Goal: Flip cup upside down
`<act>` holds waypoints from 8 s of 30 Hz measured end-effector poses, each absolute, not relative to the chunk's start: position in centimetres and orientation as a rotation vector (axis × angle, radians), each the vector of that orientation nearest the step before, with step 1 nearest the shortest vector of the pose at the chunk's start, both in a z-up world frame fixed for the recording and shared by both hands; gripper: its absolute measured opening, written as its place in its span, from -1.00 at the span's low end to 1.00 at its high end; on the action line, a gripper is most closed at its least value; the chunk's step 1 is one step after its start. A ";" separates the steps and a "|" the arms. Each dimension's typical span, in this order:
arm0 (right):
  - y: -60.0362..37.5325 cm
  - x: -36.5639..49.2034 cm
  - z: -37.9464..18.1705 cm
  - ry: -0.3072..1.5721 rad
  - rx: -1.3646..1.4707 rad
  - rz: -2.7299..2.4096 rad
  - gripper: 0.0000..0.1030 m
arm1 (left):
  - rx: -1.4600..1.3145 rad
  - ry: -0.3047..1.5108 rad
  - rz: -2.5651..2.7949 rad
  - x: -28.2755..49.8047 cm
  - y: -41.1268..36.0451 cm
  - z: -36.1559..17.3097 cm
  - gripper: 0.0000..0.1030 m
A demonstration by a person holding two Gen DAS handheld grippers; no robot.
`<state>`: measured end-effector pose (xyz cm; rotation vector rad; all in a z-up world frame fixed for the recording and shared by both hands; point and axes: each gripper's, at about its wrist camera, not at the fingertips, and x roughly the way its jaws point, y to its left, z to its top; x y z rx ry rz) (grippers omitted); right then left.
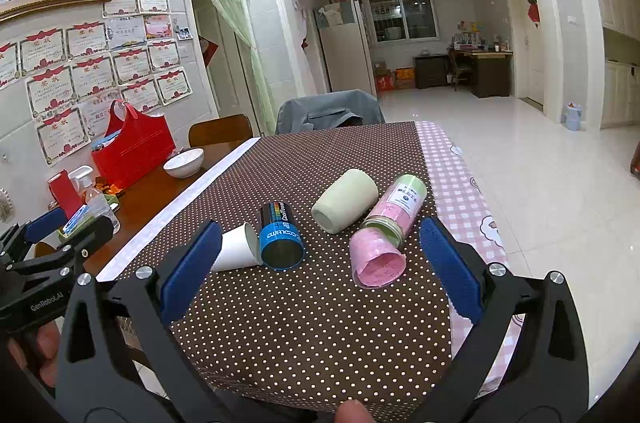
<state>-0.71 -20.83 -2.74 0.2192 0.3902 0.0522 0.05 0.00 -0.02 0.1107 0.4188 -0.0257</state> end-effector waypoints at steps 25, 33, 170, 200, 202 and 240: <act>-21.7 1.8 -3.8 0.436 0.197 0.027 0.88 | 0.112 0.460 -0.020 2.3 0.1 -2.2 0.84; -22.7 5.4 -4.5 0.500 0.169 -0.014 0.88 | 0.118 0.499 -0.008 5.0 0.5 -3.3 0.84; -16.0 11.1 -10.3 0.836 0.331 0.395 0.88 | 0.114 0.629 0.113 9.1 4.2 -6.2 0.84; -21.2 2.9 -5.7 0.544 0.355 0.199 0.88 | 0.164 0.608 0.051 4.9 1.0 -4.4 0.84; -21.7 2.6 -5.7 0.535 0.363 0.181 0.88 | 0.167 0.607 0.043 4.7 0.7 -4.4 0.84; -21.2 2.8 -7.6 0.563 0.327 0.140 0.88 | 0.114 0.851 -0.057 9.1 -1.4 -9.9 0.84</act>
